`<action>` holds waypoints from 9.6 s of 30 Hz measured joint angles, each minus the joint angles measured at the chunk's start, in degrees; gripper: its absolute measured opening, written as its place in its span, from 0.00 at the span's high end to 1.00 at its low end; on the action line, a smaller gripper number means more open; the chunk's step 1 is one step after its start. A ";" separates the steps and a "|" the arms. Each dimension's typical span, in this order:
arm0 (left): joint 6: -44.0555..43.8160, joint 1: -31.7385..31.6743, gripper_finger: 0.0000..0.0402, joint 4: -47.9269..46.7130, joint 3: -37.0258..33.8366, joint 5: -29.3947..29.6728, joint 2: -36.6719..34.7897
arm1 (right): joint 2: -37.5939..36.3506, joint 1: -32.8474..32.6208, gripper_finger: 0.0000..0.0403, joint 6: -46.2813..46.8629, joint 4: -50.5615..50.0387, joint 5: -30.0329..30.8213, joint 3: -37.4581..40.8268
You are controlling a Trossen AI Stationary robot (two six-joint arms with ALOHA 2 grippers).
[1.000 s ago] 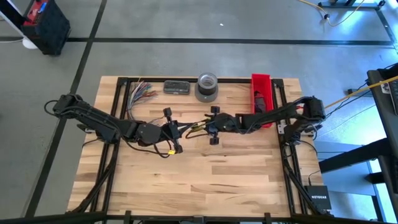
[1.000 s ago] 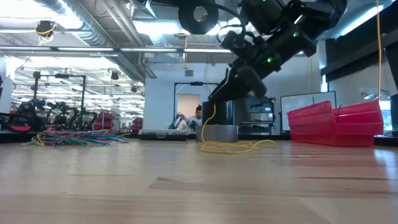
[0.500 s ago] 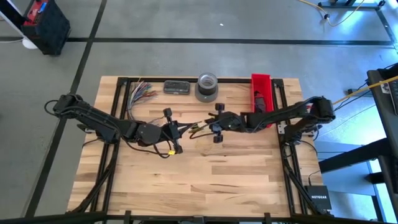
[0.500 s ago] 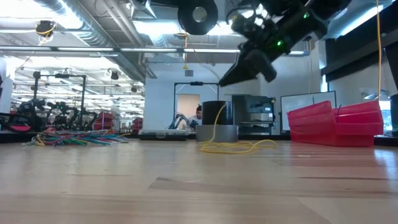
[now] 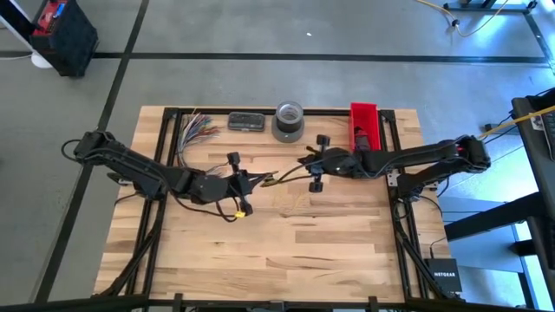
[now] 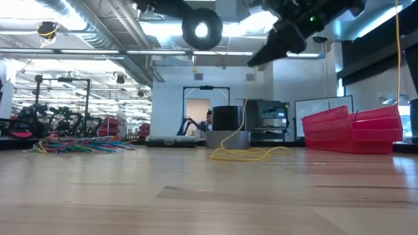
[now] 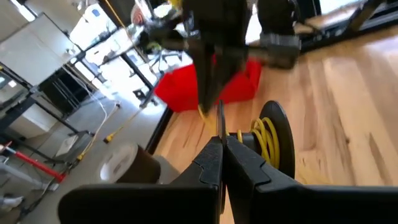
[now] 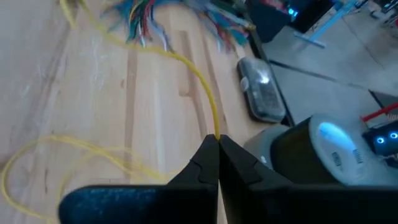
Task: Coil cords
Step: Coil the yellow wire into the black spool
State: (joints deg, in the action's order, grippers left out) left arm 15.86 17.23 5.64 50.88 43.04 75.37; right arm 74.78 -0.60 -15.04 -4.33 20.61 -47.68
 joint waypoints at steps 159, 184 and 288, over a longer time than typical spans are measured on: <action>-1.97 2.14 1.00 6.70 0.02 -2.29 -2.95 | 24.55 -3.22 0.89 -2.15 31.92 -8.36 1.19; -2.16 -2.14 1.00 2.69 -0.01 -2.35 0.67 | -0.06 -8.04 0.97 8.81 10.38 0.75 0.68; 2.27 -1.64 1.00 14.99 0.04 -1.97 0.68 | 8.39 -12.66 0.67 -1.30 13.94 11.90 0.70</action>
State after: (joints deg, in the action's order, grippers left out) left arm 18.13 15.59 20.62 50.92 41.07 76.05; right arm 83.17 -13.26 -16.34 9.61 32.51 -46.98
